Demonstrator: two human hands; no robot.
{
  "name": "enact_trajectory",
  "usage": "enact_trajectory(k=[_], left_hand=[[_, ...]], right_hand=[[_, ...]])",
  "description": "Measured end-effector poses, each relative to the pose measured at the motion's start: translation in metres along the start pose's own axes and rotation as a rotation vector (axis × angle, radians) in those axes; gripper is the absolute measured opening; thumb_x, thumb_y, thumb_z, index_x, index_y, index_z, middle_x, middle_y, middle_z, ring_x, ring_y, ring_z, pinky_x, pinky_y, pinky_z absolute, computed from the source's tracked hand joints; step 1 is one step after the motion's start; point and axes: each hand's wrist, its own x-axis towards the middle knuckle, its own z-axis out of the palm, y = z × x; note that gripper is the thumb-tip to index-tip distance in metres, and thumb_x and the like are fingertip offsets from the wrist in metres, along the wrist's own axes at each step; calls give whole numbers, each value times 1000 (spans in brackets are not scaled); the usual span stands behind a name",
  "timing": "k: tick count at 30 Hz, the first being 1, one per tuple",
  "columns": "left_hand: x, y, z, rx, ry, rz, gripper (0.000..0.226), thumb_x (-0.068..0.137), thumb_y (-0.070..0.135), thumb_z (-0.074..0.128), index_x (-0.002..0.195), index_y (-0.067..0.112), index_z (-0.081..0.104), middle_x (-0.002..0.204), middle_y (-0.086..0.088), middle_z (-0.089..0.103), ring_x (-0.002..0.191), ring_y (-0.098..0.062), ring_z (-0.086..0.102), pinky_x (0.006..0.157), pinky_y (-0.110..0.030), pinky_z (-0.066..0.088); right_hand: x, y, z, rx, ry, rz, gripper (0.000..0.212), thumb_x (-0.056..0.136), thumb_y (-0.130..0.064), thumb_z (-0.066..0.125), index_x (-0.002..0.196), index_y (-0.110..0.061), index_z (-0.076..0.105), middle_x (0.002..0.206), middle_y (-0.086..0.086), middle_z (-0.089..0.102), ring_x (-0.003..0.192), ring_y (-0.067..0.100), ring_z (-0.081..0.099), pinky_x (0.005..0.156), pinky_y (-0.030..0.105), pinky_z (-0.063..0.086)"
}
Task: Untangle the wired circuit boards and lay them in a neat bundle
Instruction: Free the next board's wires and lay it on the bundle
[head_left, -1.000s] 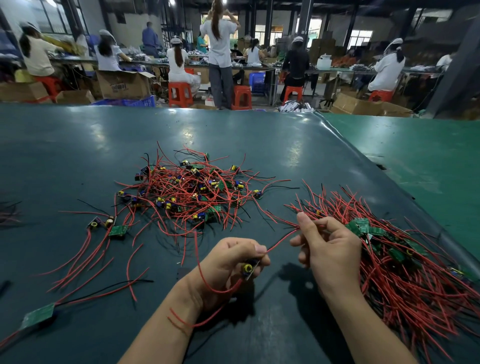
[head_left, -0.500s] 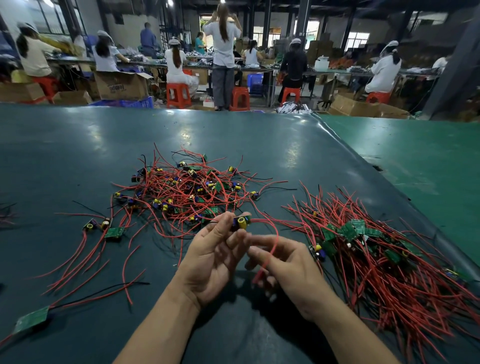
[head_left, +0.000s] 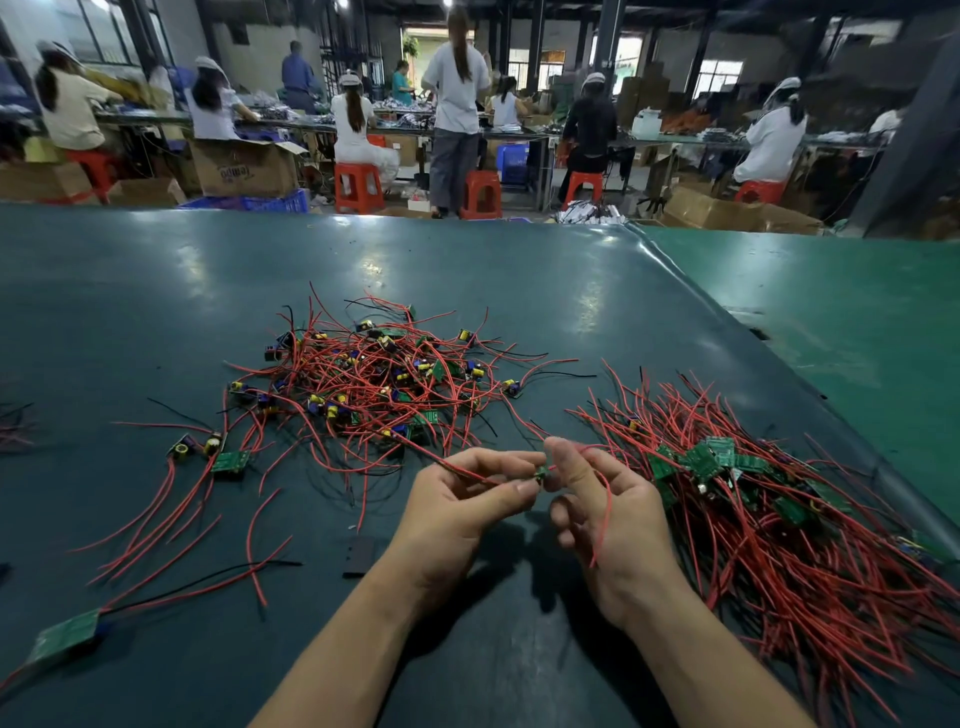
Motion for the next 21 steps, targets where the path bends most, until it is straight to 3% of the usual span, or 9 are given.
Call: enact_trajectory(k=[3,6,10,14,17,19,21], left_hand=[[-1,-6,3,50,37,12,15,64,5,76,76,13,74,106,-14,73,97,-29,63,93,-41,48],[-1,-8,3,16,50,-26,38,63,11,81,98,8,68,100,-20,72,93,-33,66,92,-47,50],[0,-6,1,61,66,-25,27,59,16,85,85,17,77,82,-9,73,78,-21,66,80,-33,54],[2,-7,2,28,98,9,25,57,15,85,81,18,77,77,-6,71,74,-17,64,78,-32,51],[3,-6,1,37,108,20,23,57,14,84,79,17,78,75,-6,71,72,-17,65,76,-29,53],[3,-6,0,16,83,21,22,58,10,83,78,17,78,75,-4,72,71,-16,66,74,-26,55],[2,-6,2,7,50,37,21,59,6,81,76,17,78,75,-3,73,69,-14,67,71,-23,55]], right_hand=[[0,-2,-1,-3,15,-38,14,71,-27,73,74,-13,73,61,2,60,38,7,46,33,16,33],[-2,-2,0,-1,-47,-27,23,78,-31,67,80,-10,74,57,1,58,40,8,46,33,17,34],[-1,-7,1,131,-72,125,19,76,-29,67,77,-10,72,58,-3,52,41,6,42,34,16,30],[2,-11,-2,468,-43,294,21,77,-27,64,81,-6,65,60,0,49,39,5,39,31,15,30],[3,-11,-2,557,-41,361,37,82,-42,61,72,-7,67,55,2,49,37,7,39,29,16,29],[5,-11,-3,524,-41,351,54,85,-55,55,57,-10,66,49,1,46,34,8,36,29,15,26],[6,-10,-5,473,-52,326,58,86,-59,55,52,-13,61,46,1,42,33,8,32,30,15,23]])
